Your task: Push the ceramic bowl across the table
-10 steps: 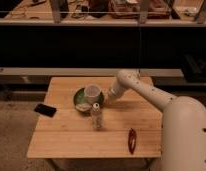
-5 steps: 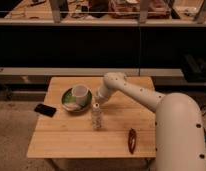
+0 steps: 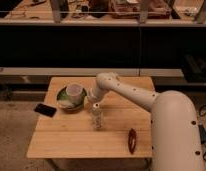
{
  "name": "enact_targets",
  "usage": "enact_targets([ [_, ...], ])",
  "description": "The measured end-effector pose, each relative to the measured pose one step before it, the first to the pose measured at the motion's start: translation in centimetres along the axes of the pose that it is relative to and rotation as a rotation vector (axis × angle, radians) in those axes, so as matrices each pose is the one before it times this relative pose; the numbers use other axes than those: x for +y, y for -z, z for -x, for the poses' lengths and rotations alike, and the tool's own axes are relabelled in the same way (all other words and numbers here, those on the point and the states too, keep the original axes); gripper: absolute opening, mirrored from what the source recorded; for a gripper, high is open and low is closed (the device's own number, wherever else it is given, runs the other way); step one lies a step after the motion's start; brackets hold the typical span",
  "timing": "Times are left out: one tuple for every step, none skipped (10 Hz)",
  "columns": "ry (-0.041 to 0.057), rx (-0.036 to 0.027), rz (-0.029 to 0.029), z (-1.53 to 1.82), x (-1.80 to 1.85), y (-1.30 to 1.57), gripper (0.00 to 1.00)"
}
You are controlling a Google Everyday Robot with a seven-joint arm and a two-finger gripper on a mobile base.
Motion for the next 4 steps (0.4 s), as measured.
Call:
enact_targets([
  [-0.00996, 0.00894, 0.00345, -0.24, 0.562, 0.253, 0.0],
  [-0.0197, 0.00934, 0.0138, -0.123, 1.447, 0.344, 0.0],
  [-0.02043, 0.00899, 0.01573, -0.173, 1.414, 0.404, 0.01],
  [-0.02942, 0.01762, 0.0256, -0.423, 2.152, 0.753, 0.05],
])
